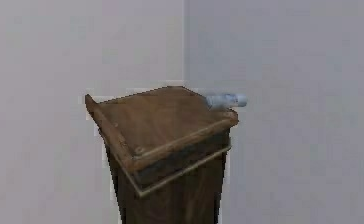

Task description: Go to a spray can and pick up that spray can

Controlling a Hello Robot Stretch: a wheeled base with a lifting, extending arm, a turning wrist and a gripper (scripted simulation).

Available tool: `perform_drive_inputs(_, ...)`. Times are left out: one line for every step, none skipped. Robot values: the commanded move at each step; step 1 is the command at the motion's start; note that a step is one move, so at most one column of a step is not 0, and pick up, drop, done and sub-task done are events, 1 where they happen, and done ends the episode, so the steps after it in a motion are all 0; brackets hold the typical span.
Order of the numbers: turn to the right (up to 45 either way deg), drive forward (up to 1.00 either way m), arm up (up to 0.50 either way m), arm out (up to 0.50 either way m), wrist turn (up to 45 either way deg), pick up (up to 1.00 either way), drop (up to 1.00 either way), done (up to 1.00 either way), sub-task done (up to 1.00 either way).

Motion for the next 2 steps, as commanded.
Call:
perform_drive_inputs(-45.0, 0.00, 0.00, 0.00, 0.0, 0.00, 0.00, 0.00, 0.00)
perform_drive_inputs(-33.0, 0.00, 0.00, 0.00, 0.0, 0.00, 0.00, 0.00, 0.00)
